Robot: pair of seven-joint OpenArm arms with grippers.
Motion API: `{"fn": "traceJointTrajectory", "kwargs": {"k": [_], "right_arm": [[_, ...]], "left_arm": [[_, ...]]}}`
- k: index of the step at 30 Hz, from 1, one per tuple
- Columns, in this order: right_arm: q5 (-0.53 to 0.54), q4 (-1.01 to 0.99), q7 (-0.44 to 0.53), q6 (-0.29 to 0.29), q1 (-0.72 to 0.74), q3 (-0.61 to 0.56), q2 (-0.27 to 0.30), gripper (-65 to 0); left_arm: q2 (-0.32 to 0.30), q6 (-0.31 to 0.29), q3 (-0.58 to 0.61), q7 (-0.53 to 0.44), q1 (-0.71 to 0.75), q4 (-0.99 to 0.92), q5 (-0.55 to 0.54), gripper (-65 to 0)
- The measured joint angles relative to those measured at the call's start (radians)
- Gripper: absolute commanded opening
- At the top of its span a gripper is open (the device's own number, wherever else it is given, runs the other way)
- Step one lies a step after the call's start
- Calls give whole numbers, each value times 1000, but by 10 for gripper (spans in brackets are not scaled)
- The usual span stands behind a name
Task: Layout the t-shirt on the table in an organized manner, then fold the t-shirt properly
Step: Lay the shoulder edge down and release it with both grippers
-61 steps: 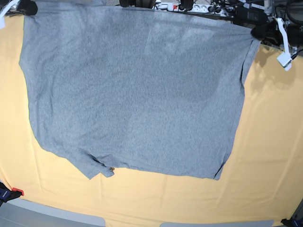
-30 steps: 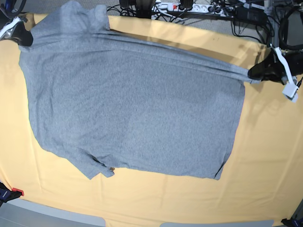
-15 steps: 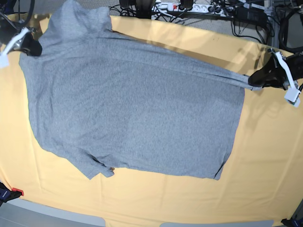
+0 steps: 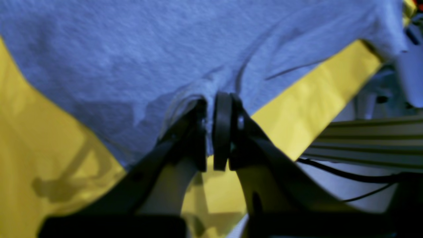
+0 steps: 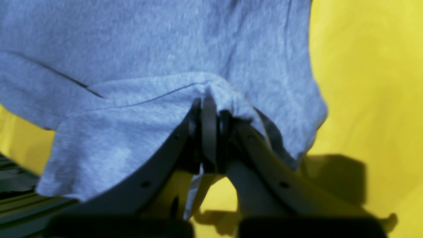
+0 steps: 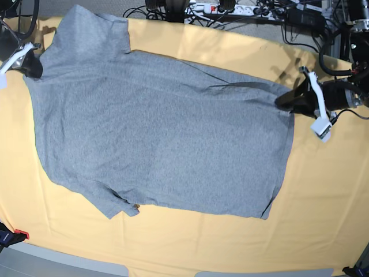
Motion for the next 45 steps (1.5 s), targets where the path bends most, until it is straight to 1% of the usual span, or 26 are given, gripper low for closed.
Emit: {"fn": "traceJointTrajectory", "kwargs": {"k": [3, 10, 13, 14, 18, 21, 24, 29, 33, 37, 43, 45], "right_arm": [[-13, 0, 1, 0, 39, 0, 0, -650], [-6, 0, 3, 0, 59, 0, 0, -650], [-6, 0, 3, 0, 61, 0, 3, -650], [-6, 0, 3, 0, 61, 0, 3, -650], [-6, 0, 3, 0, 61, 0, 3, -650], [-6, 0, 3, 0, 61, 0, 3, -650], [-6, 0, 4, 0, 61, 0, 3, -650], [-6, 0, 9, 0, 64, 0, 3, -650], [-6, 0, 19, 0, 64, 0, 3, -650], [-6, 0, 27, 0, 64, 0, 3, -650], [-6, 0, 34, 0, 66, 0, 3, -650], [-6, 0, 35, 0, 66, 0, 3, -650]], "left_arm": [[-6, 0, -1, -4, -28, -1, 32, -650], [-11, 0, -1, -7, -29, -1, 27, -650], [-9, 0, -8, -6, -29, -1, 70, -650], [-9, 0, -16, -11, -29, -1, 78, -650], [-9, 0, -50, -84, -29, -1, 108, -650], [-9, 0, -53, -86, -29, -1, 110, -650], [-9, 0, -53, -108, -29, -1, 107, -650], [-9, 0, -53, -109, -29, -1, 108, -650], [-9, 0, -53, -142, -29, -1, 110, -650], [-9, 0, -53, -157, -29, -1, 145, -650], [-9, 0, -53, -158, -29, -1, 148, -650], [-8, 0, -53, -185, -29, -1, 160, -650]]}}
